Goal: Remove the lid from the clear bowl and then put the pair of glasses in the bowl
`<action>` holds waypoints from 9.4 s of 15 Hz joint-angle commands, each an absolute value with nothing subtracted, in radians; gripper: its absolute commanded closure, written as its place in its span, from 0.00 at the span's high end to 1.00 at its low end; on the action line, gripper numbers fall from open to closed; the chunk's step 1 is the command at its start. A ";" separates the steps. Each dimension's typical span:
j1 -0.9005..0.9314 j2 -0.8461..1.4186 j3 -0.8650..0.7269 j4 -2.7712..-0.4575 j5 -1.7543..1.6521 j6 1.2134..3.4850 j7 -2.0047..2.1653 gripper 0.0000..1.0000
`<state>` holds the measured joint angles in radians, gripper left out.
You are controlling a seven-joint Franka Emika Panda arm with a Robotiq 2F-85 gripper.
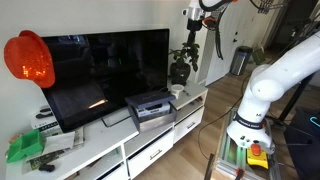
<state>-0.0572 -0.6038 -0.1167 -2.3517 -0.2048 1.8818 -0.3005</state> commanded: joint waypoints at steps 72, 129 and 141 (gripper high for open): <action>-0.506 0.534 -0.169 -2.026 0.391 2.521 -0.085 0.02; -0.742 0.869 -0.025 -1.835 0.277 2.767 -0.077 0.36; -0.716 0.861 -0.081 -1.808 0.257 2.826 -0.047 0.94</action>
